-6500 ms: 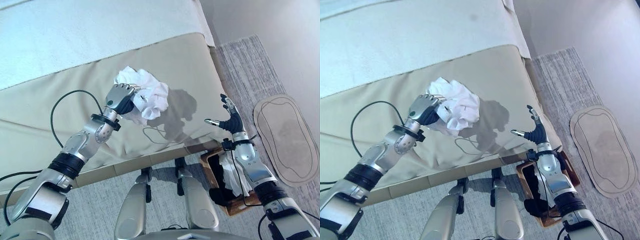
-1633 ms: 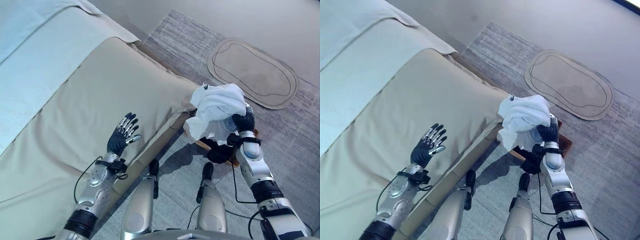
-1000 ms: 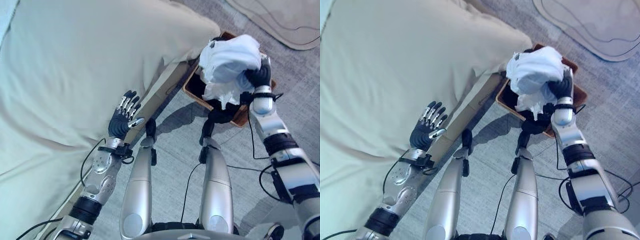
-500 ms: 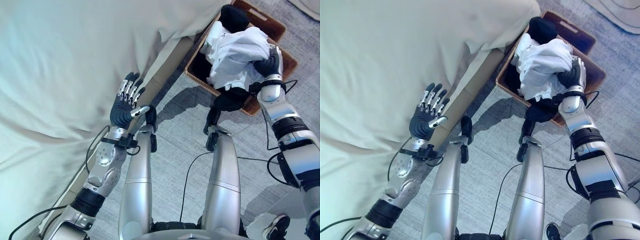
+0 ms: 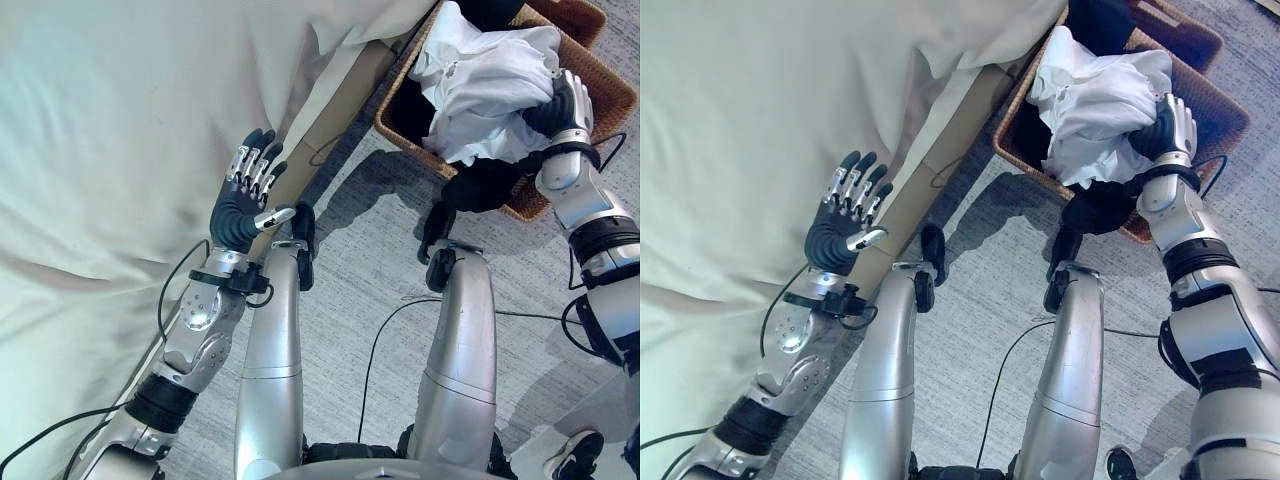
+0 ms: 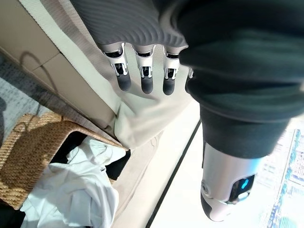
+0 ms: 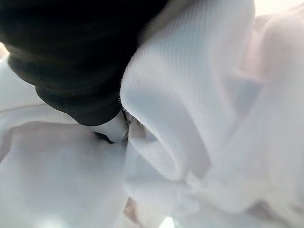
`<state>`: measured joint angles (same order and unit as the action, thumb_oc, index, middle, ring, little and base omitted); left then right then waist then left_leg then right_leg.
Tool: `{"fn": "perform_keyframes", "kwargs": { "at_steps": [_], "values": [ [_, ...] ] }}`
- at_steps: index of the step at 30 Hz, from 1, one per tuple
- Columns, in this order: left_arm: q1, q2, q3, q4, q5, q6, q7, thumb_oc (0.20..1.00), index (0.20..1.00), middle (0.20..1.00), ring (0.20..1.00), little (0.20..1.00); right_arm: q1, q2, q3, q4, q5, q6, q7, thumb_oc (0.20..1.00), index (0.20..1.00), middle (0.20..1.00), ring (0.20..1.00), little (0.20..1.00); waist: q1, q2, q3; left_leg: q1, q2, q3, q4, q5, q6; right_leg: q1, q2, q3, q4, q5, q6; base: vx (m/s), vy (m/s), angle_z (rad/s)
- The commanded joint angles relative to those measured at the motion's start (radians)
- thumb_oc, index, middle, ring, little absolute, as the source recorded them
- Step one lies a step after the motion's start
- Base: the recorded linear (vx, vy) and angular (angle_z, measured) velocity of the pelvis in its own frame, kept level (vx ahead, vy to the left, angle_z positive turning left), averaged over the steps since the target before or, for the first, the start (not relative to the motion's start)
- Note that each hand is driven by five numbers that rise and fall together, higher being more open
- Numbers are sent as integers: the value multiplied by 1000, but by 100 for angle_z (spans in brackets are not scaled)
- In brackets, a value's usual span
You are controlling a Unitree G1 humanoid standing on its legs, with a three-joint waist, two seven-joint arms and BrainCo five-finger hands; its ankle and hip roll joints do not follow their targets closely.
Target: Pick up clothes into the bucket
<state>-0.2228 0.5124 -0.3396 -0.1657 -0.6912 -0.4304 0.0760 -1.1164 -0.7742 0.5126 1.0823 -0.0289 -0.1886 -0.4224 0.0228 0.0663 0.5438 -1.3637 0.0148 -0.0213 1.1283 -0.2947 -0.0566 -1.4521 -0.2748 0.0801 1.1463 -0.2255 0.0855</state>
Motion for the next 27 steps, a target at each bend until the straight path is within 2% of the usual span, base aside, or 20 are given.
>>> {"fn": "perform_keyframes", "kwargs": {
  "at_steps": [1, 6, 7, 8, 13, 16, 18, 19, 20, 23, 27],
  "values": [
    [53, -29, 19, -105, -16, -68, 10, 1000, 1000, 1000, 1000, 1000, -55, -60, 44, 25, -10, -4, -7, 200, 200, 200, 200, 200, -12, 45, -24, 8, -37, 13, 97, -87, 50, 47, 49, -8, 9, -21, -20, 60, -17, 3],
    [56, -17, 16, -100, -25, -66, 8, 1000, 1000, 1000, 1000, 1000, -72, -43, 45, 88, 13, 5, 5, 200, 200, 200, 200, 200, -11, 42, -24, -4, -47, 9, 126, -93, 49, 45, 42, -10, 35, -37, -25, 22, -6, 3],
    [58, -15, 16, -100, -29, -64, 6, 1000, 1000, 1000, 1000, 1000, -75, -40, 45, 103, 17, 8, 6, 846, 846, 846, 846, 846, -10, 42, -24, -4, -48, 9, 123, -91, 50, 46, 42, -9, 37, -36, -25, 3, 0, 7],
    [58, -12, 17, -97, -29, -62, 6, 1000, 1000, 1000, 1000, 1000, -78, -37, 45, 112, 19, 11, 8, 1000, 1000, 1000, 1000, 1000, -9, 41, -24, -2, -49, 10, 121, -89, 49, 49, 41, -11, 33, -35, -25, -5, 11, 9],
    [59, -13, 22, -75, -35, -58, 4, 1000, 1000, 1000, 1000, 1000, -98, -23, 49, 136, 24, 17, 13, 1000, 1000, 1000, 1000, 1000, -9, 34, -26, 18, -52, 13, 92, -75, 50, 70, 38, -12, 9, -27, -23, -4, 4, 2],
    [63, -17, 30, -47, -36, -57, -1, 1000, 1000, 1000, 1000, 1000, -90, -20, 46, 127, 23, 11, 9, 1000, 1000, 1000, 1000, 1000, -7, 30, -53, 59, -50, 15, 26, -55, 49, 114, 32, -26, -53, -11, -22, -21, 13, 0],
    [62, -33, 41, -20, -41, -58, -10, 1000, 1000, 1000, 1000, 1000, -59, -10, -5, 93, 119, -22, 34, 1000, 1000, 1000, 1000, 1000, -9, 27, -68, 98, -47, 13, -26, -40, 48, 154, 31, -40, -104, 3, -18, -42, 3, 2],
    [62, -32, 39, -19, -42, -58, -10, 1000, 1000, 1000, 1000, 1000, -56, -11, -7, 92, 120, -21, 34, 1000, 1000, 1000, 1000, 1000, -8, 26, -66, 102, -47, 12, -29, -38, 48, 159, 31, -41, -107, 4, -18, -60, -12, 0],
    [60, -37, 47, 7, -48, -60, -15, 1000, 1000, 1000, 1000, 1000, -47, -7, -40, 77, 192, -37, 54, 1000, 1000, 1000, 1000, 1000, -7, 25, -74, 140, -46, 11, -76, -24, 46, 201, 31, -50, -154, 17, -15, -46, 0, -1],
    [62, -39, 58, 32, -57, -58, -23, 1000, 1000, 1000, 1000, 1000, -31, -9, -68, 67, 245, -50, 69, 1000, 1000, 1000, 1000, 1000, -5, 25, -79, 188, -43, 13, -132, -7, 43, 250, 30, -61, -210, 34, -10, -42, -1, 0],
    [61, -35, 83, 93, -65, -58, -47, 1000, 1000, 1000, 1000, 1000, 54, -9, -142, 18, 341, -89, 101, 1000, 1000, 1000, 1000, 1000, -5, 23, -92, 366, -37, 10, -326, 61, 23, 438, 35, -101, -409, 97, 13, -28, -20, 0]
  ]
}}
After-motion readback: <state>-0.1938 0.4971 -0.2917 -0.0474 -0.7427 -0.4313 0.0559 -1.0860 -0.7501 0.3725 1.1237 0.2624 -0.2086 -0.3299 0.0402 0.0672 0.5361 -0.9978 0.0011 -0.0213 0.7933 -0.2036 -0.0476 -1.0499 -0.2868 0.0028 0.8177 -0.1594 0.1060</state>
